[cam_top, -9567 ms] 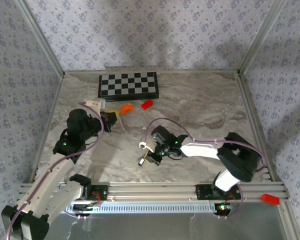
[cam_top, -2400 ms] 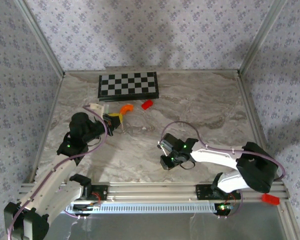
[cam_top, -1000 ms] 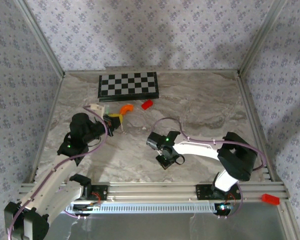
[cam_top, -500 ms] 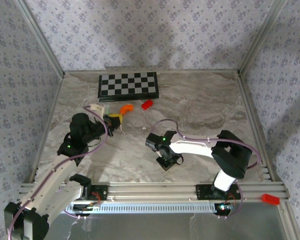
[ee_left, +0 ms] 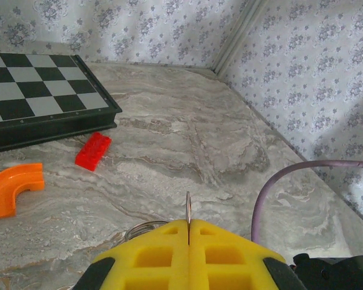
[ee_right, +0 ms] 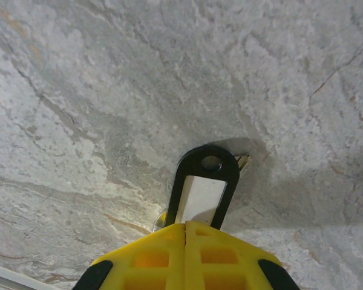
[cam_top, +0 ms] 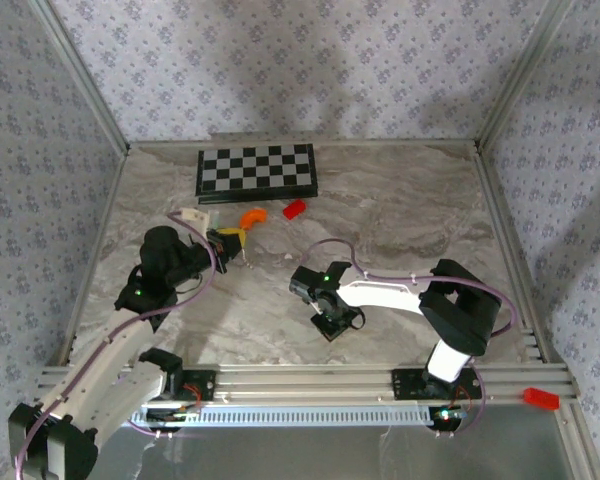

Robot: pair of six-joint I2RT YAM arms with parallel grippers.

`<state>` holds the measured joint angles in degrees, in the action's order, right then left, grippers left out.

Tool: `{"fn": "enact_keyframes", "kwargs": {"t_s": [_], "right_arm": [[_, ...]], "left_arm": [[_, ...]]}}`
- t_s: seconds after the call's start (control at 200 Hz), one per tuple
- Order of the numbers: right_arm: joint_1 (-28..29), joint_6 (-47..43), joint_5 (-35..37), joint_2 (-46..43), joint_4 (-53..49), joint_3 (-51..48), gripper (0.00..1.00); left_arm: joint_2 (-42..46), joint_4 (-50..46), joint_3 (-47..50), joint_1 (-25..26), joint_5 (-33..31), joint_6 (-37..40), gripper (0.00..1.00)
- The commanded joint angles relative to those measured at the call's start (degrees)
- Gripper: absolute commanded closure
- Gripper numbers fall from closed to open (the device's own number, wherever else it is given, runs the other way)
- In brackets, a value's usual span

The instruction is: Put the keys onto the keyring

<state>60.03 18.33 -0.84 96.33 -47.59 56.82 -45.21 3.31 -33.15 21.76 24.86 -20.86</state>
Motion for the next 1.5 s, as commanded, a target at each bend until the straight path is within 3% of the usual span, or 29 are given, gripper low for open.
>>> {"fn": "enact_keyframes", "kwargs": {"t_s": [0.0, 1.069, 1.494], "right_arm": [[-0.1, -0.8, -0.6, 0.4, 0.4, -0.8, 0.96], [2.2, 5.0, 1.7, -13.3, 5.4, -7.3, 0.64], [2.8, 5.7, 2.2, -12.5, 6.7, -9.4, 0.68]], "left_arm": [[0.0, 3.3, 0.2, 0.4, 0.9, 0.6, 1.00], [-0.3, 3.2, -0.2, 0.9, 1.0, 0.6, 1.00], [0.0, 2.9, -0.2, 1.0, 0.9, 0.6, 1.00]]}}
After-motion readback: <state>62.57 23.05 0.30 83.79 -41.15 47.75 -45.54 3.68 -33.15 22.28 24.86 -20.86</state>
